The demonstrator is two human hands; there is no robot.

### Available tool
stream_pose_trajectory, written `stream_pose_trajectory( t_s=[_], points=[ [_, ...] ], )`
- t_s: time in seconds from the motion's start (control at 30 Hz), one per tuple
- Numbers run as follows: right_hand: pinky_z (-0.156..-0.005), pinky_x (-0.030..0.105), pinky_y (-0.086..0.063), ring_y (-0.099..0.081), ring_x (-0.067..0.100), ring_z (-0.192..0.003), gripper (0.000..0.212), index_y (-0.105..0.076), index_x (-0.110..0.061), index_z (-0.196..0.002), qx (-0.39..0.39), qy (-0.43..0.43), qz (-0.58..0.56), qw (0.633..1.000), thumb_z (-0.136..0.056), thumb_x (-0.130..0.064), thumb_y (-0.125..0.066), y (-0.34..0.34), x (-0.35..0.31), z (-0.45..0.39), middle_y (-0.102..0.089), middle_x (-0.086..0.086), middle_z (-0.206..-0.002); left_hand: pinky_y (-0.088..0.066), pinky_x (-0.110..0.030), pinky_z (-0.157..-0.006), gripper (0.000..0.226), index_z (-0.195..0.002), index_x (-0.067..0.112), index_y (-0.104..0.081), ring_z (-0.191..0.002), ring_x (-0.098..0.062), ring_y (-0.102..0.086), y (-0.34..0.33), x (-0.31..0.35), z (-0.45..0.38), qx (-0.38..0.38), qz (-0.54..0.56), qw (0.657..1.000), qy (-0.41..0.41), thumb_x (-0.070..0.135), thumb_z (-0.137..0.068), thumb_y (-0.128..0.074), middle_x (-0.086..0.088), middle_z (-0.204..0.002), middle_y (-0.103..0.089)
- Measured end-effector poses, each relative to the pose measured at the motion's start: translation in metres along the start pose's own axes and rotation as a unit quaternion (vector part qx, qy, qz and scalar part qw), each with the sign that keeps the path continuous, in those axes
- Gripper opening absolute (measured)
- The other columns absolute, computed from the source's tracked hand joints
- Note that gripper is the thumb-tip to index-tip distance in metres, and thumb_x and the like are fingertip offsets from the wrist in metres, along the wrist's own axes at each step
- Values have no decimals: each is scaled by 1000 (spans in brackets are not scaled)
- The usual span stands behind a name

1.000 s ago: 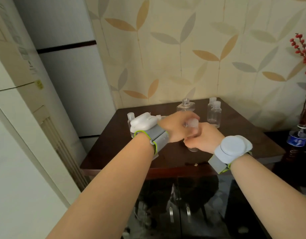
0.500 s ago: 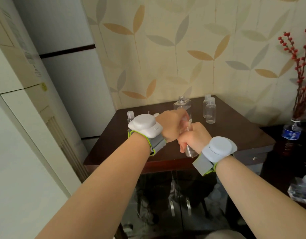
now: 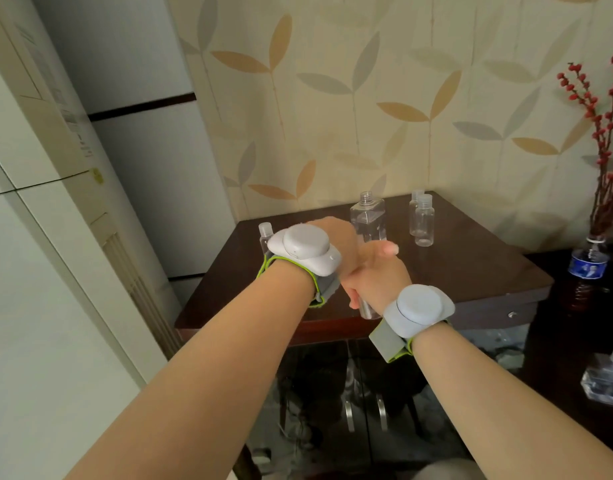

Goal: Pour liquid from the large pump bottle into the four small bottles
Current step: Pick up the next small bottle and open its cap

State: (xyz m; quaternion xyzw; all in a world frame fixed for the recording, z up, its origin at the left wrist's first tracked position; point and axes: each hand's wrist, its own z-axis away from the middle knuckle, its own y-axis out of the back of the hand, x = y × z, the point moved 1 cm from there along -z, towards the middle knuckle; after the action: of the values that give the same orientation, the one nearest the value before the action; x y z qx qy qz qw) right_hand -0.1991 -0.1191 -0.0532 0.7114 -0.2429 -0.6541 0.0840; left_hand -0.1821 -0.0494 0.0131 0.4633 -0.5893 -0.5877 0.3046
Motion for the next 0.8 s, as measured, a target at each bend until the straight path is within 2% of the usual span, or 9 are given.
stream_pose_trajectory(
  t_s=[0.1,0.2,0.27,0.37,0.43,0.5,0.6,0.73,0.8],
  points=[
    [-32,10,-30,-42,3,-25,46,-44,-10,-22,-14,-7,64,998,-66,-2,-56,4,-8,-3,-43,-11,-24,-37,-26,-95,58,-134,13,-37,-121,-25,-45,6,-17,0,14,272,961,-55,42,-87,-54,-9,-134,-44],
    [-31,7,-30,-41,-1,-24,38,-46,-15,-20,-26,1,81,996,-53,2,-56,8,-15,-3,-41,-12,-22,-30,-10,-90,46,-129,20,-47,-117,-12,-46,14,-32,11,-21,377,915,-143,7,-86,-58,-5,-131,-49],
    [-27,8,-25,-42,1,-25,34,-45,-15,-22,-17,9,62,998,-49,2,-55,7,-14,-2,-43,-9,-24,-38,-15,-91,36,-117,17,-58,-104,-12,-53,15,-35,14,-28,387,911,-142,-1,-86,-55,-7,-116,-59],
    [-25,9,-24,-40,3,-23,34,-43,-15,-22,-27,24,73,997,-49,2,-54,6,-12,0,-44,-9,-25,-40,-19,-80,23,-110,12,-62,-90,-16,-54,13,-33,13,19,339,933,-123,12,-88,-57,-9,-106,-63],
    [-26,8,-22,-40,2,-23,36,-42,-15,-20,-38,29,81,996,-50,1,-53,6,-12,0,-43,-9,-24,-28,-20,-63,29,-108,9,-63,-91,-21,-53,13,-28,12,49,245,964,-96,30,-90,-54,-10,-103,-62],
    [-31,7,-28,-42,-2,-26,40,-43,-18,-19,-47,36,108,992,-53,0,-53,4,-15,-1,-41,-11,-22,-23,-28,-54,44,-88,4,-62,-82,-24,-50,15,-24,10,54,183,979,-67,45,-91,-45,-11,-83,-58],
    [-36,3,-31,-42,-5,-26,40,-44,-20,-19,-45,40,132,989,-53,-1,-53,3,-19,-3,-40,-12,-21,-23,-18,-48,54,-65,9,-47,-72,-21,-44,18,-17,9,43,116,991,-42,55,-90,-34,-4,-61,-44],
    [-31,5,-28,-42,-3,-24,36,-46,-20,-20,-33,22,118,992,-50,-2,-53,7,-12,-6,-42,-12,-23,-31,-24,-56,46,-89,13,-55,-78,-22,-48,17,-20,10,43,187,980,-45,52,-92,-30,-3,-76,-50],
    [-34,3,-29,-41,-5,-24,40,-46,-22,-20,-39,19,132,990,-53,-1,-55,7,-9,-6,-40,-13,-22,-34,-14,-63,33,-117,20,-53,-92,-13,-47,18,-27,11,1,294,952,-84,40,-92,-46,5,-97,-52]
  ],
)
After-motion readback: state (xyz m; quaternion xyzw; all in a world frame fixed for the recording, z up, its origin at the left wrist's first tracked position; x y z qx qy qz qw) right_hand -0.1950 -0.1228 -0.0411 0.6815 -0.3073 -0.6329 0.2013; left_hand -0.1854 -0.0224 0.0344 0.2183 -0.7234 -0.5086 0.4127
